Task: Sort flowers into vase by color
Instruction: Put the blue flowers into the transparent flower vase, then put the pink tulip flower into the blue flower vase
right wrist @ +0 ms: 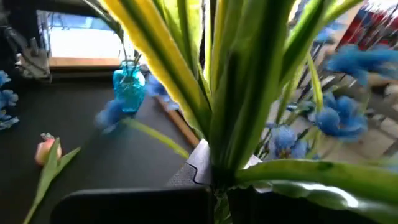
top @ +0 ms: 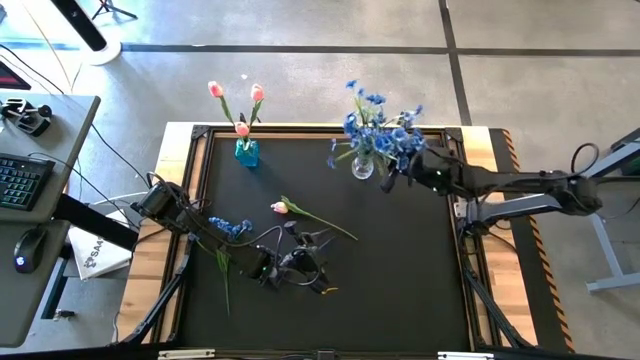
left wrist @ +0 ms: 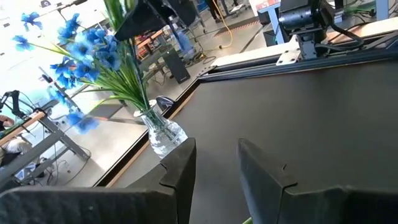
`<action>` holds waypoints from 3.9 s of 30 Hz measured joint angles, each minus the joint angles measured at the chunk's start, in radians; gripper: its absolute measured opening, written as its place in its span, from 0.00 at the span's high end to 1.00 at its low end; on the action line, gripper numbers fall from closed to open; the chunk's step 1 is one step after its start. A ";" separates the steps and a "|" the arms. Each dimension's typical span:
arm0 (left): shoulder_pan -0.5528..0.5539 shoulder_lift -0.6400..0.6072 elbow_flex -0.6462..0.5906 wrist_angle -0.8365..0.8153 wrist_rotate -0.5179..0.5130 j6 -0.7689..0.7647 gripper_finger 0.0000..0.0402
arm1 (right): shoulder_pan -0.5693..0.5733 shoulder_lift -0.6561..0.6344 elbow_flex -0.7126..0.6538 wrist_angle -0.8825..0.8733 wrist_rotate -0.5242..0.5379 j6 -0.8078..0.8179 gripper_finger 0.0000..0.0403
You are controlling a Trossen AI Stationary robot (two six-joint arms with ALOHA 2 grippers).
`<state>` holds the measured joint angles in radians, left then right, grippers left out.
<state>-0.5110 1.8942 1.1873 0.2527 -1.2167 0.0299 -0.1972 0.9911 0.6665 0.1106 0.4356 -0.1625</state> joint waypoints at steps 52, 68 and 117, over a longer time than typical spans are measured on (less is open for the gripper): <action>0.000 0.000 0.000 0.014 0.067 -0.038 0.74 | -0.116 0.204 0.267 -0.395 -0.202 0.031 0.42; 0.000 0.000 0.000 0.030 0.093 -0.037 0.74 | -0.107 0.214 0.267 -0.395 -0.202 0.033 0.97; -0.001 -0.001 0.000 0.029 0.091 -0.037 0.74 | 0.110 -0.110 0.268 -0.603 -0.037 0.110 0.51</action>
<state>-0.5117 1.8935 1.1873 0.2813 -1.1260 -0.0073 -0.0873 0.8807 0.9340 -0.4919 0.3985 -0.0524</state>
